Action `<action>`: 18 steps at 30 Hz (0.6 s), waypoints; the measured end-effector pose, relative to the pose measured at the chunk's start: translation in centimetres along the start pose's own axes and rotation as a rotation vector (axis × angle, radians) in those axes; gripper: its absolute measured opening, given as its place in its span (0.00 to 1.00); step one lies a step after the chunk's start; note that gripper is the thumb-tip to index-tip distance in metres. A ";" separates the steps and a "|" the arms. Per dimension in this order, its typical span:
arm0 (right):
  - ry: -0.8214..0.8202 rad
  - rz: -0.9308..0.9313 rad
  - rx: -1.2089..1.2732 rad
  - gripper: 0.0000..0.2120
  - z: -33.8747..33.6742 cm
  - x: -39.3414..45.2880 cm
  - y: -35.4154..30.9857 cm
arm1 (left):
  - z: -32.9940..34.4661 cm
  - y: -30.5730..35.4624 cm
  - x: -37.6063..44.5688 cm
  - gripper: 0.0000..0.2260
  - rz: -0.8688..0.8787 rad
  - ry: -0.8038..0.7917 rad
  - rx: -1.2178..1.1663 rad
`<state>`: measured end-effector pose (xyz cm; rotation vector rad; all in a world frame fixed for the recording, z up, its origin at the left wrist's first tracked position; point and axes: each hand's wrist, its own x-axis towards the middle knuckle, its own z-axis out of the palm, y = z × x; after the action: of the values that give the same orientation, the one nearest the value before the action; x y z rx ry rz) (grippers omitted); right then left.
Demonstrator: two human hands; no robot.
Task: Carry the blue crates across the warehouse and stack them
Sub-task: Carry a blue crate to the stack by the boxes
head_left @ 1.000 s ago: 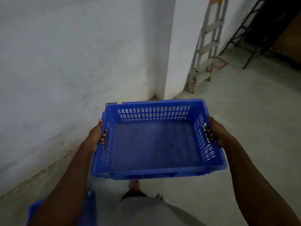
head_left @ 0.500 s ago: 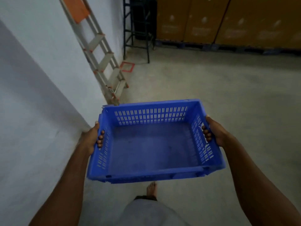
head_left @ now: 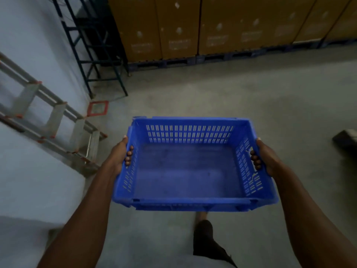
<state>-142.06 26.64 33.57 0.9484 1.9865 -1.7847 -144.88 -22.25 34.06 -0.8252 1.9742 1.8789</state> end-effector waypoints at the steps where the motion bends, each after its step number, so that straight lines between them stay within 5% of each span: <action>1: 0.008 0.000 0.008 0.28 -0.6 2.2 -1.4 | 1.5 1.6 2.3 0.24 0.001 -0.009 0.003; 18: -0.062 -0.002 0.021 0.26 -6.2 38.7 -32.0 | 22.3 26.4 33.4 0.25 -0.050 -0.039 -0.074</action>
<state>-189.95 42.73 34.87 0.8866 1.9355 -1.8175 -190.65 -7.56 33.95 -0.8436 1.8540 1.9349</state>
